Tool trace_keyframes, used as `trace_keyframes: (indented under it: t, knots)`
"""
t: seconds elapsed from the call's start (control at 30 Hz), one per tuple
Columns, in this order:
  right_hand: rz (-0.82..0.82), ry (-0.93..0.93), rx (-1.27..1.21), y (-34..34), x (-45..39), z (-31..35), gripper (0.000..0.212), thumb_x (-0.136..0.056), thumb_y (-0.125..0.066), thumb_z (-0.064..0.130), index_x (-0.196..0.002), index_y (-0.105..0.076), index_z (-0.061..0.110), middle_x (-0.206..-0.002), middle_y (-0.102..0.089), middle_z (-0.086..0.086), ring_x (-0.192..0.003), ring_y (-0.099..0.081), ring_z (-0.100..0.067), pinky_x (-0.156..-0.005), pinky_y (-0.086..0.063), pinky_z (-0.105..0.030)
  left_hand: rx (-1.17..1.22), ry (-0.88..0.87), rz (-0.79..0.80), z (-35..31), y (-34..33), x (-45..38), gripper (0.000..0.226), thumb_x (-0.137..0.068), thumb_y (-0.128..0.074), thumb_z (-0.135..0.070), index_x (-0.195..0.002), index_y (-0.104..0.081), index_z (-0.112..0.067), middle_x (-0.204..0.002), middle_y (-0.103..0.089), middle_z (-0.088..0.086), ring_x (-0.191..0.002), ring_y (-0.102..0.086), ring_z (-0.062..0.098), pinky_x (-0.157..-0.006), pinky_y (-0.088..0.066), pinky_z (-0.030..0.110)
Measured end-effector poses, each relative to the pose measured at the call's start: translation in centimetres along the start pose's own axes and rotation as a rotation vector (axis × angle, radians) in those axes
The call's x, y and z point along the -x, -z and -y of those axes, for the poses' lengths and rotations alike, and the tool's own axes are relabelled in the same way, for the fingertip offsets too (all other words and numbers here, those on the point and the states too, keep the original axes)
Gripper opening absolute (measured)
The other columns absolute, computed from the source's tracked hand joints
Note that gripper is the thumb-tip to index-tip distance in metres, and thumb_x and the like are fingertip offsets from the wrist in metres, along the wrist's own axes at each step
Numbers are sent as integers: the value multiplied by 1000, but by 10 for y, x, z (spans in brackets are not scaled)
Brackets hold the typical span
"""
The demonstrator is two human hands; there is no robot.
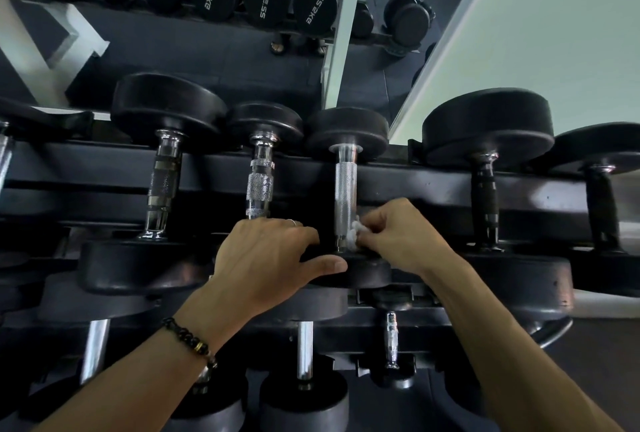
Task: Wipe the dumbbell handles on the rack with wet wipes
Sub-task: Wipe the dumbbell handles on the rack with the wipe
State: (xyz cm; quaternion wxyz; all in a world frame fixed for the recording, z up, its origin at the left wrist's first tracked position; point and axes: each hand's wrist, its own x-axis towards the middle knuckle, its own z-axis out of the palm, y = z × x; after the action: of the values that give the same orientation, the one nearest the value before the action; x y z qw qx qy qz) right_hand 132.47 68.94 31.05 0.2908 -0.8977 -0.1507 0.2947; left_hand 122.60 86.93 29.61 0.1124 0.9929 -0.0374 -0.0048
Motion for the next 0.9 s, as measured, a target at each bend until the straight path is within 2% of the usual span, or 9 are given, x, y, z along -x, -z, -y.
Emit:
trace_keyframes:
  t: [0.1,0.2,0.27,0.43,0.53,0.6,0.67,0.77,0.9]
  knots:
    - [-121,12,-114,5,-17,5,22,-83,-66,8,-62,-70,10,-47,-55,10,-48,-44,3,-53,-41,-19,9,-3,-7,1,-2,0,103,-61,17,-91,-91,-64,-34,-81,-63,-14,-74,-60,4,-58,-36,24]
    - [-261,12,-604,4,-47,16,18,-80,-65,-3,-79,-78,10,-75,-73,-6,-77,-68,-17,-83,-55,-35,13,-9,-12,1,-3,0,106,-60,21,-90,-91,-64,-34,-81,-63,-14,-73,-60,4,-55,-31,22]
    - [-253,-26,-760,0,-50,14,23,-82,-64,-7,-85,-79,10,-88,-75,-19,-90,-71,-33,-92,-55,-45,8,-9,-10,1,-3,0,106,-60,21,-89,-91,-64,-34,-82,-63,-14,-75,-60,4,-54,-28,23]
    - [13,-63,-526,-8,-17,-8,20,-88,-58,-11,-95,-75,-1,-101,-69,-32,-85,-61,-27,-87,-49,-42,5,-13,-1,2,-3,0,104,-63,19,-89,-90,-64,-33,-81,-63,-14,-75,-61,5,-57,-34,25]
    - [-282,-17,-647,-2,-50,9,25,-87,-59,-10,-84,-78,6,-89,-73,-22,-83,-68,-30,-91,-54,-44,-8,5,12,2,-2,0,104,-63,19,-89,-90,-64,-32,-80,-62,-14,-74,-60,5,-58,-38,24]
    - [-387,9,-707,-6,-63,15,21,-87,-62,-5,-95,-77,6,-92,-76,-14,-93,-72,-31,-94,-55,-48,-19,10,32,1,0,-1,102,-65,16,-89,-90,-64,-33,-81,-63,-14,-74,-60,5,-57,-35,24]
    - [-351,12,-662,-13,-46,5,23,-90,-63,-3,-105,-77,9,-93,-77,-9,-89,-72,-20,-91,-57,-39,-16,17,68,0,3,0,96,-66,9,-88,-93,-65,-33,-85,-64,-14,-78,-61,5,-60,-36,26]
    - [-181,24,-537,-13,-8,-12,26,-89,-63,-5,-108,-76,8,-82,-76,1,-73,-67,-5,-70,-55,-17,-15,36,93,-2,8,-1,92,-66,2,-87,-98,-65,-33,-91,-65,-13,-84,-61,7,-65,-37,27]
    - [-268,105,-587,-3,14,-17,20,-89,-68,-3,-102,-77,9,-96,-76,-3,-88,-73,-15,-79,-59,-25,177,120,198,-4,18,-6,67,-72,-38,-87,-114,-61,-40,-108,-66,-18,-100,-62,3,-82,-48,30]
